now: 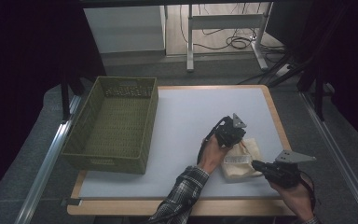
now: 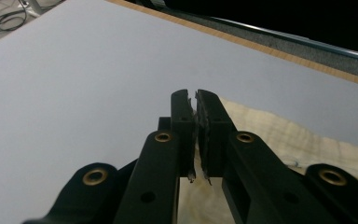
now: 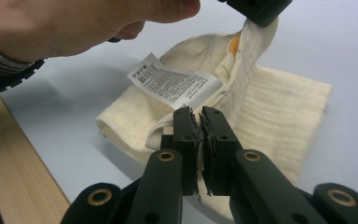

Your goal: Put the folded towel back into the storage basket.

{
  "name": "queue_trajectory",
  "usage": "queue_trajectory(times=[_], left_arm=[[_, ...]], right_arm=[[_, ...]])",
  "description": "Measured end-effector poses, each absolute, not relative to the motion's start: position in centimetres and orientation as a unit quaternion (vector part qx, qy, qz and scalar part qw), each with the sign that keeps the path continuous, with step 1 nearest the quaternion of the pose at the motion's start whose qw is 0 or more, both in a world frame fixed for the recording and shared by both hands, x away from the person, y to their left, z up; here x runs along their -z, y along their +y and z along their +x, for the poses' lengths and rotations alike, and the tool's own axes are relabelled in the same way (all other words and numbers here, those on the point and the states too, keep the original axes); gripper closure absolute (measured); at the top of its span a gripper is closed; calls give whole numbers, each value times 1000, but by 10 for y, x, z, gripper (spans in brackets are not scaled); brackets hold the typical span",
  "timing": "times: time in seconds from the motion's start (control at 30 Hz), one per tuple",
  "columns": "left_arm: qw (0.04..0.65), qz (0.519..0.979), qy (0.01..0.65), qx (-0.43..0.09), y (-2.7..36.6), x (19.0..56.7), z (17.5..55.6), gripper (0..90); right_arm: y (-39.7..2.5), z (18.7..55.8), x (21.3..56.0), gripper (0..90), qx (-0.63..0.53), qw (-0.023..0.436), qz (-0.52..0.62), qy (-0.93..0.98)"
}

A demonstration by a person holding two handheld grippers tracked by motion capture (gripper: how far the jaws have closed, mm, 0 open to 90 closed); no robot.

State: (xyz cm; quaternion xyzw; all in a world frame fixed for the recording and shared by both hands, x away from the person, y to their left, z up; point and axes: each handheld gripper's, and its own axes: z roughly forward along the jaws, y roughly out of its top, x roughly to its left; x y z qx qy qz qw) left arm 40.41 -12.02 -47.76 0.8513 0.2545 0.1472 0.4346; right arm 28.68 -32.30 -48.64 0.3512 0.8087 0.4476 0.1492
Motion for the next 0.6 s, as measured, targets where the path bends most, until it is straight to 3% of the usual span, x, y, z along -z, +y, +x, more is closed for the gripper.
queue_trajectory(times=[0.6], left_arm=[[394,872,256,-136,-155,495,417,845]], right_arm=[[-344,292,509,846,-431,149,391,800]])
